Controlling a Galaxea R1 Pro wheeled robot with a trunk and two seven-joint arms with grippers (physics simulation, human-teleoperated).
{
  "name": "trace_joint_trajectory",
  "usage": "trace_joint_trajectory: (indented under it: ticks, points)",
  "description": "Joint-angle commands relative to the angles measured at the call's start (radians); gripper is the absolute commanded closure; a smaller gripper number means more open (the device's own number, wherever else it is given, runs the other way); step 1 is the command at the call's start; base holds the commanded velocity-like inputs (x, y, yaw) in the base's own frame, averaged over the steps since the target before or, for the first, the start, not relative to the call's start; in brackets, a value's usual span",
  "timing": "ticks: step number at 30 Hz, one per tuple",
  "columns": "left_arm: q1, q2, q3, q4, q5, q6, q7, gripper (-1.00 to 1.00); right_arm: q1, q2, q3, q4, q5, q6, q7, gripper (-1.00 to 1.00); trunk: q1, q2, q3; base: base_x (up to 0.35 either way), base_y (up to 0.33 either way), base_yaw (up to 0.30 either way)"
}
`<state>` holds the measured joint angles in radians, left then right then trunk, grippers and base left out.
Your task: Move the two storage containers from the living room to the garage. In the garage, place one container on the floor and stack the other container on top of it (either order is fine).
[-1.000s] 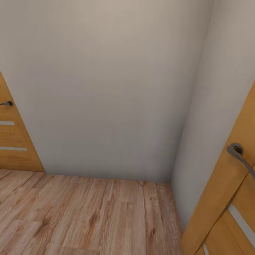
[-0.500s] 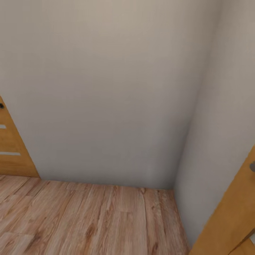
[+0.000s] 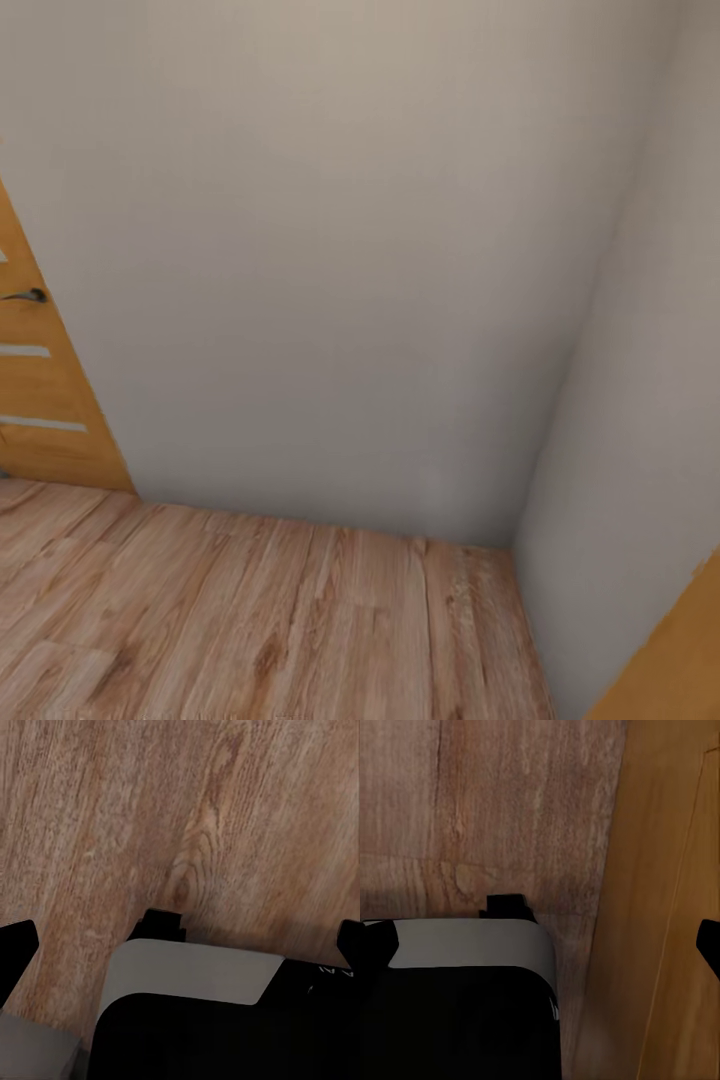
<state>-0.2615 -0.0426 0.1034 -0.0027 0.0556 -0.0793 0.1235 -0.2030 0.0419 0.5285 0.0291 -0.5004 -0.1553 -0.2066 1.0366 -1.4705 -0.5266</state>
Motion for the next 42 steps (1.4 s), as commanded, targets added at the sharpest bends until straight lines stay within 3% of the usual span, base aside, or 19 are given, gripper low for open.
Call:
trace_joint_trajectory:
  ticks: [1,16,42]
  points:
    - [-0.001,0.0,0.005,0.001,0.006,-0.004,0.001,-1.0,-0.001,0.0,0.008,0.003,-0.009,-0.006,0.0,-1.0,0.0,-0.001,-0.001,0.001,0.0,0.268]
    - [-0.001,0.0,0.005,0.001,0.006,-0.004,0.001,-1.0,-0.001,0.0,0.008,0.003,-0.009,-0.006,0.0,-1.0,0.0,-0.001,-0.001,0.026,0.0,0.27]
    - [0.0,0.001,0.005,0.001,0.006,-0.004,0.001,-1.0,-0.001,0.001,0.008,0.003,-0.009,-0.006,0.0,-1.0,0.0,-0.001,-0.001,0.272,0.0,0.27]
